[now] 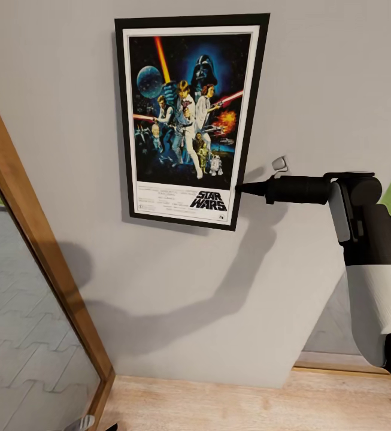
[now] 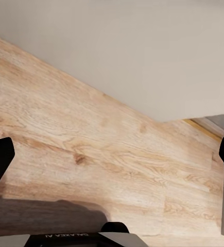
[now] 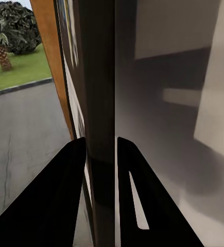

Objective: Pick up the poster from the kitchen countertop and hang it on one of the wall nails in the kitchen.

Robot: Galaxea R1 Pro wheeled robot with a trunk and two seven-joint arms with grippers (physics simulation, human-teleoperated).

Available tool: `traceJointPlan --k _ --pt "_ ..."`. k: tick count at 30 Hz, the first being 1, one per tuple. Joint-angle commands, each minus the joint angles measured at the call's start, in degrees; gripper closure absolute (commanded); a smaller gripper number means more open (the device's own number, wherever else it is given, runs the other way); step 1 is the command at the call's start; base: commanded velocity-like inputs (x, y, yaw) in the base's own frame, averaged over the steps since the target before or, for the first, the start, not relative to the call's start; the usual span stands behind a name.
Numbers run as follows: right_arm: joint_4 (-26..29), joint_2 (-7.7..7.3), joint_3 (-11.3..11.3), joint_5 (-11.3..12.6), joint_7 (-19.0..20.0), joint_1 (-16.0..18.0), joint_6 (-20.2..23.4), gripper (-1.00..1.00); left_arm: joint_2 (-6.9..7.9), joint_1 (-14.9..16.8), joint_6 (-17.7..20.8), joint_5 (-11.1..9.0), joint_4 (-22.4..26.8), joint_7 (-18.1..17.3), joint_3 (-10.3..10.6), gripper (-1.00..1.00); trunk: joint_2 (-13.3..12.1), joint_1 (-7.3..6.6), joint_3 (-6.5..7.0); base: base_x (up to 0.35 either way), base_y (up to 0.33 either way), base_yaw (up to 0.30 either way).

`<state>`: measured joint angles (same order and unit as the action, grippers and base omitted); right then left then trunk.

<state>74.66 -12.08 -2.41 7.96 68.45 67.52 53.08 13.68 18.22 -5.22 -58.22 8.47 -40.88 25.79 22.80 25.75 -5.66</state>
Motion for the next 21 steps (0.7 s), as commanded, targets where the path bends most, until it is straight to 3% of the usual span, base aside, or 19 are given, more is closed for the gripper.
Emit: traceJointPlan --k 1,21 --pt "0.0 -0.05 -0.1 0.4 0.0 0.1 0.4 1.0 0.03 0.1 -0.5 -0.2 0.0 -0.1 0.5 -1.0 0.1 0.04 -0.13 0.005 0.0 0.0" --pt "0.0 -0.05 0.0 0.4 0.0 0.1 0.4 1.0 0.01 0.1 -0.5 -0.2 0.0 0.0 0.5 -1.0 0.1 0.04 -0.13 0.001 0.0 0.0"
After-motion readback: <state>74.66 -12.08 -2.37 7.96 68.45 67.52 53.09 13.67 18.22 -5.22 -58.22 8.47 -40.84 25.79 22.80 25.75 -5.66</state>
